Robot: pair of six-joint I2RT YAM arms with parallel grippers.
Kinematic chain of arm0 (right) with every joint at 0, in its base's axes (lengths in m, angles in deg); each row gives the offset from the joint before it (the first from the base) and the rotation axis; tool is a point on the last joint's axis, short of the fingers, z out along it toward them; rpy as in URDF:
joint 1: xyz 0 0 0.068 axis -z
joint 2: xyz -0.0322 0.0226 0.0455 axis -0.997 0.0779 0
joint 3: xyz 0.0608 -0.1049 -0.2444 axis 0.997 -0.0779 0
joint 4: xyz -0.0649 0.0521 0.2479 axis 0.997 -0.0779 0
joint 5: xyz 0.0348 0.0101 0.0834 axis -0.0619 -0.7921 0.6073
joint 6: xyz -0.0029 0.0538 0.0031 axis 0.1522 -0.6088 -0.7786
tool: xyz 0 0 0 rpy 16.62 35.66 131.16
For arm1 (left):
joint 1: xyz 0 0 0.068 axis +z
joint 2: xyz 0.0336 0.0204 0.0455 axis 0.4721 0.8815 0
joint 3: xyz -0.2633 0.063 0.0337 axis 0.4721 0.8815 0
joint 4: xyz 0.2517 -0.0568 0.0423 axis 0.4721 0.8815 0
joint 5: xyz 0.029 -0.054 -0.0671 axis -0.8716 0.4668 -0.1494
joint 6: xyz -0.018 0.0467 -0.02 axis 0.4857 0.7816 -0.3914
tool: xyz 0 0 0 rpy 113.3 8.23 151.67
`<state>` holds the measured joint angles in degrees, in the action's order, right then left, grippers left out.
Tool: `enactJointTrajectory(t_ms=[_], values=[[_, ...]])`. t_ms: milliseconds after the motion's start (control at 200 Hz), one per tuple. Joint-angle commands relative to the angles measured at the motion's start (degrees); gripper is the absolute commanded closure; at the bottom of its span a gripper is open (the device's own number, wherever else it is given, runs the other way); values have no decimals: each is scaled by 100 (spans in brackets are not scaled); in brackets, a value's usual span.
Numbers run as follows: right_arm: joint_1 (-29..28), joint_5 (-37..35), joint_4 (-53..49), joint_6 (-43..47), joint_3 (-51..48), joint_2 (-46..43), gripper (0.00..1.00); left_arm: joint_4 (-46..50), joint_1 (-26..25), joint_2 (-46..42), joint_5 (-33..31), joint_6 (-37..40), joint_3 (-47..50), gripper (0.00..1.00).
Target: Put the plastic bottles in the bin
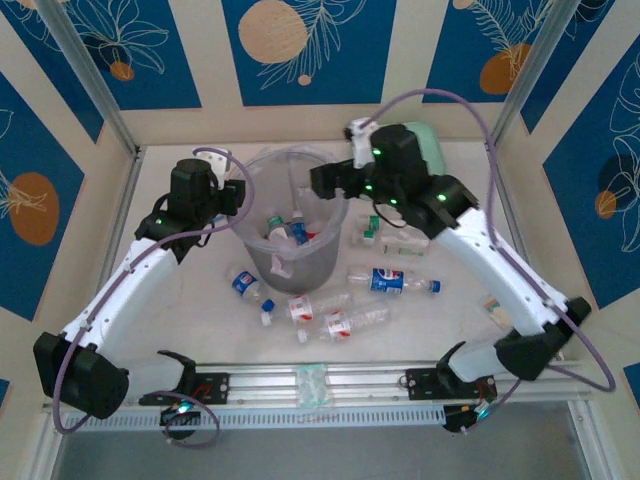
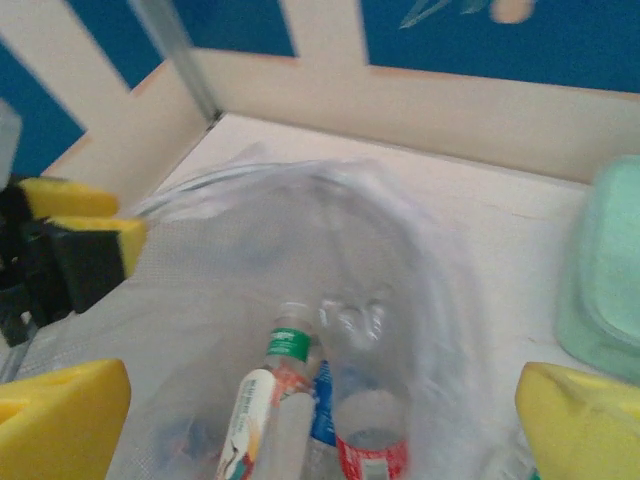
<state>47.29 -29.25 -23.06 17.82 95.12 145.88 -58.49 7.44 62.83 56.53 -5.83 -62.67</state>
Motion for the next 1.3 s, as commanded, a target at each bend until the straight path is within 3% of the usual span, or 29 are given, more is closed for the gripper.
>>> enactJointTrajectory(t_ms=[0, 45, 105, 230, 415, 620, 941, 1296], values=[[415, -530, -156, -1441, -587, -563, 1, 237, -45, 22, -101, 130, 113, 50], [804, -634, -507, -2397, -875, -867, 1, 238, -52, 23, -107, 130, 113, 50], [1435, -269, -860, -3454, -1423, -1318, 1, 246, -45, 31, -110, 134, 114, 50], [2226, 132, -1127, -4933, -2946, -2371, 3, 244, -54, 40, -145, 139, 114, 50], [2560, 538, -1364, -6281, -4581, -3408, 14, 251, -54, 39, -145, 149, 107, 50], [2596, 1161, -639, -7300, -6006, -3641, 12, 268, -63, 40, -131, 165, 96, 50], [2810, 1464, 898, -7472, -6742, -2902, 9, 267, -66, 48, -163, 209, 96, 50], [3026, 1380, 1622, -7231, -6555, -1874, 13, 273, -64, 93, -242, 270, 97, 49]])
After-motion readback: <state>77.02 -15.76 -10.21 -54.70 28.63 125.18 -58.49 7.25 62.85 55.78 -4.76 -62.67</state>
